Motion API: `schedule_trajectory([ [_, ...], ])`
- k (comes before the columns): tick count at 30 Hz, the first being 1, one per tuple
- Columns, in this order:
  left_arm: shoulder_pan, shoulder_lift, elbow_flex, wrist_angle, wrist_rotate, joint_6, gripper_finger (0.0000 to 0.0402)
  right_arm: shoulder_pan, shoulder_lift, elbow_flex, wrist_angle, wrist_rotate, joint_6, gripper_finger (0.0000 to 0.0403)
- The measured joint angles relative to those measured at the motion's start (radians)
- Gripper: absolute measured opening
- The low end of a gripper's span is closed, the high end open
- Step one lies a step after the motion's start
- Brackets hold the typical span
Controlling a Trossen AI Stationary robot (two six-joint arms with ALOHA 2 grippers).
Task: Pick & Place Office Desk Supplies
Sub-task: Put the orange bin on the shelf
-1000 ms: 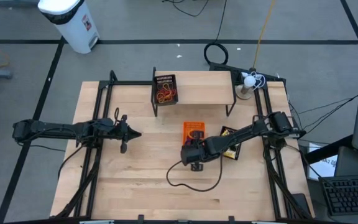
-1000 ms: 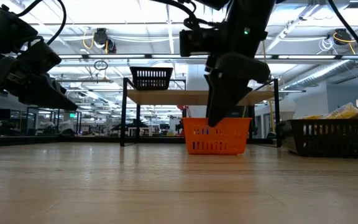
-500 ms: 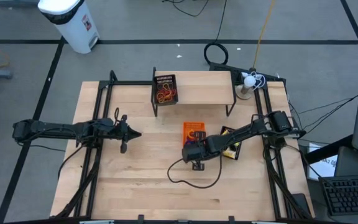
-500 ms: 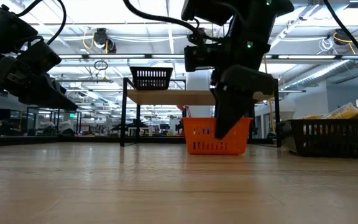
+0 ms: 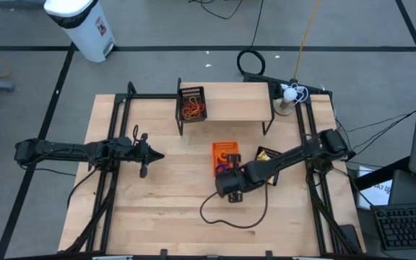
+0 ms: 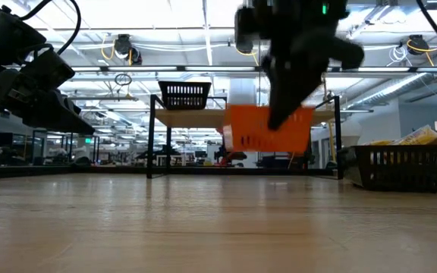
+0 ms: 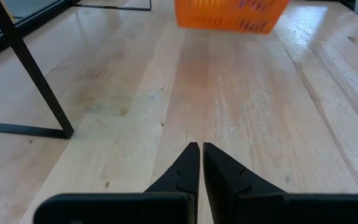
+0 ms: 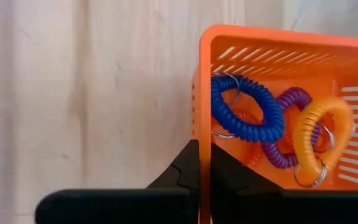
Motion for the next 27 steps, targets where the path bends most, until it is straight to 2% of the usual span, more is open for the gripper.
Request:
schedule_trajectory([
  [9, 0.0, 0.0, 0.0, 0.0, 0.0, 0.0, 0.0024, 0.066, -0.013, 0.259, -0.246, 0.021, 0.0, 0.0001],
  [14, 0.0, 0.0, 0.0, 0.0, -0.001, 0.0, 0.0024, 0.048, -0.012, 0.43, -0.392, 0.065, -0.054, 0.0001],
  [19, 0.0, 0.0, 0.0, 0.001, -0.006, 0.0, 0.0024, -0.046, -0.015, 0.558, -0.482, 0.065, -0.159, 0.0001],
  [24, 0.0, 0.0, 0.0, 0.001, -0.006, 0.003, 0.0024, -0.185, -0.012, 0.585, -0.54, 0.036, -0.286, 0.0001],
  [27, 0.0, 0.0, 0.0, 0.001, -0.007, 0.01, 0.0024, -0.278, -0.013, 0.586, -0.549, -0.022, -0.336, 0.0],
])
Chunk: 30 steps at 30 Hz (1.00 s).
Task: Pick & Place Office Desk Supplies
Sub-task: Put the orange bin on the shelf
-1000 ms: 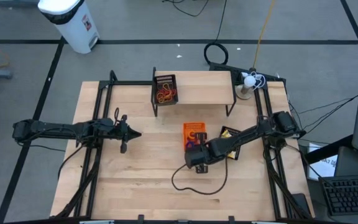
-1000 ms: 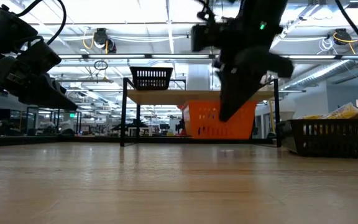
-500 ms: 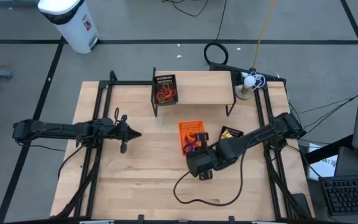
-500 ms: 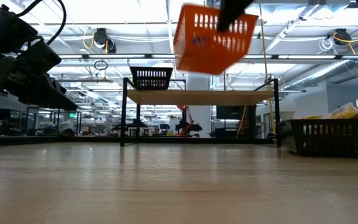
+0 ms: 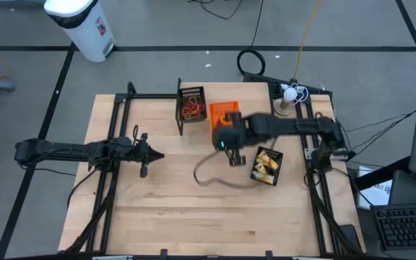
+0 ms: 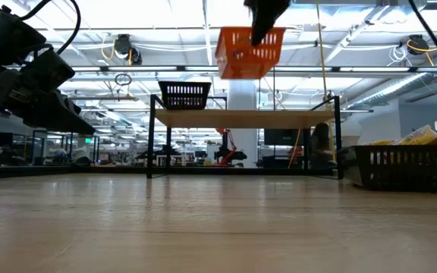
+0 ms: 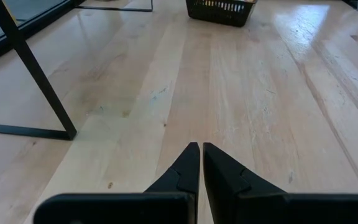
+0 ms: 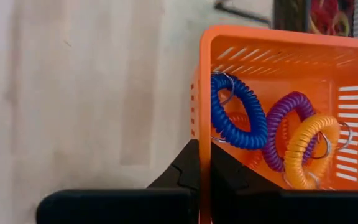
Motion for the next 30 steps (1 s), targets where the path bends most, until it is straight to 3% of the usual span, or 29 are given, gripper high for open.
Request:
schedule_trajectory([
  [11, 0.0, 0.0, 0.0, 0.0, 0.0, 0.0, 0.0024, -0.226, 0.001, -0.082, 0.152, -0.111, -0.093, 0.0],
  [18, 0.0, 0.0, 0.0, 0.0, 0.0, -0.001, 0.0024, -0.267, 0.001, -0.192, 0.25, -0.124, -0.131, 0.0],
  [30, 0.0, 0.0, 0.0, 0.0, -0.001, 0.004, 0.0024, -0.299, 0.001, -0.201, 0.286, -0.17, -0.101, 0.0014],
])
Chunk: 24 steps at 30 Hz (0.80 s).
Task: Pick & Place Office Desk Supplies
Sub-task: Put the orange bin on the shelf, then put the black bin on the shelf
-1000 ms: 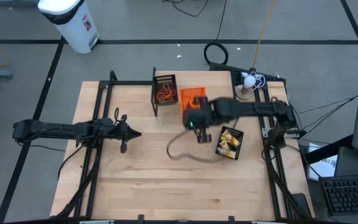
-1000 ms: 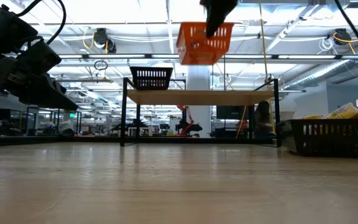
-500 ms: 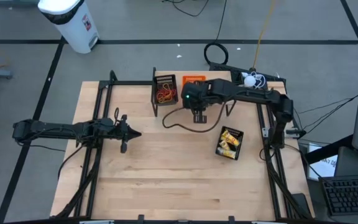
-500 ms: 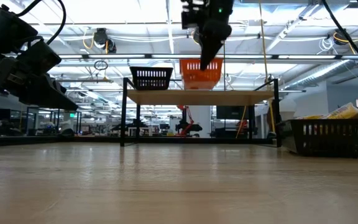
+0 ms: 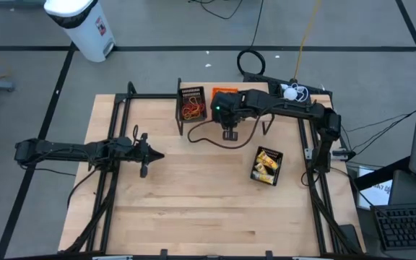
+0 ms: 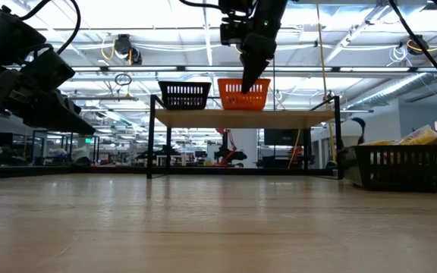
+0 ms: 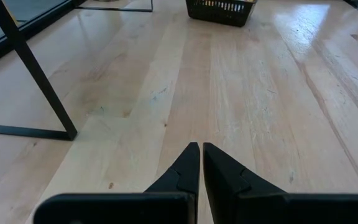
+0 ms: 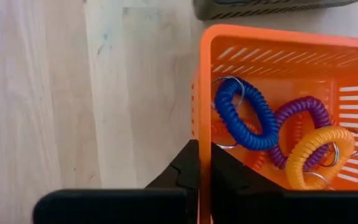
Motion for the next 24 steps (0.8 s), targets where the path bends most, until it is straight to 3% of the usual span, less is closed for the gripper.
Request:
schedule_trajectory([
  [4, 0.0, 0.0, 0.0, 0.0, 0.0, 0.0, 0.0024, 0.002, -0.004, 0.0, -0.001, 0.052, 0.004, 0.006],
  [14, 0.0, 0.0, 0.0, 0.0, 0.0, 0.0, 0.0024, 0.033, -0.066, -0.001, -0.024, 0.053, 0.018, 0.0171],
  [18, 0.0, 0.0, 0.0, 0.0, 0.0, -0.001, 0.0024, 0.06, -0.179, -0.002, 0.015, 0.001, 0.127, 0.0187],
  [21, 0.0, 0.0, 0.0, 0.0, 0.0, -0.011, 0.0024, 0.09, -0.308, -0.014, 0.144, -0.121, 0.176, 0.0185],
  [24, 0.0, 0.0, 0.0, 0.0, 0.0, -0.012, 0.0024, 0.166, -0.464, -0.105, 0.319, -0.111, 0.167, 0.0169],
])
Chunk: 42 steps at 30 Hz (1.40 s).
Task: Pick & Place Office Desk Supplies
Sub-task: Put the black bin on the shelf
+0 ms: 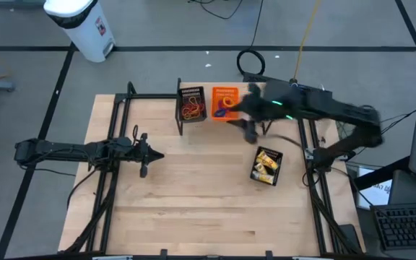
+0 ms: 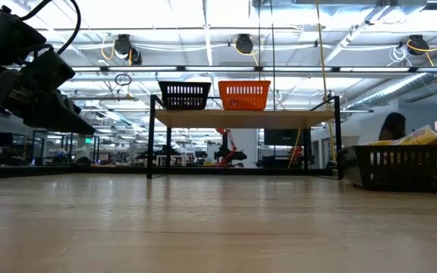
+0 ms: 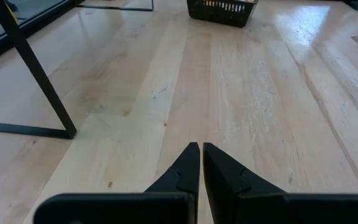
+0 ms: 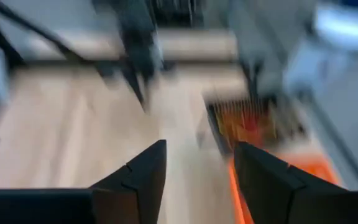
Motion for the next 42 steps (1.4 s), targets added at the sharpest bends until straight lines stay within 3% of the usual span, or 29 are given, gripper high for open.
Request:
schedule_trajectory([
  [5, 0.0, 0.0, 0.0, 0.0, 0.0, 0.005, 0.0024, 0.133, -0.319, -0.335, 0.259, 0.151, -0.003, 0.0112],
  [11, 0.0, 0.0, 0.0, 0.001, -0.017, 0.008, 0.0024, 0.195, -0.723, -0.866, 0.632, 0.157, 0.024, 0.0012],
  [14, 0.0, 0.0, 0.0, 0.001, -0.017, 0.008, 0.0024, 0.188, -0.894, -1.084, 0.784, 0.121, 0.049, 0.0009],
  [19, 0.0, 0.0, 0.0, 0.002, -0.017, 0.005, 0.0024, 0.157, -1.091, -1.294, 0.832, 0.08, 0.098, 0.0002],
  [24, 0.0, 0.0, 0.0, 0.003, -0.017, 0.005, 0.0024, 0.147, -1.18, -1.423, 0.908, 0.055, 0.161, 0.0001],
  [33, 0.0, 0.0, 0.0, 0.003, -0.017, 0.008, 0.0024, 0.147, -1.183, -1.622, 1.151, 0.056, 0.17, 0.0],
  [42, 0.0, 0.0, 0.0, 0.002, -0.018, 0.011, 0.0024, 0.146, -1.173, -1.686, 1.23, 0.085, 0.172, 0.0],
])
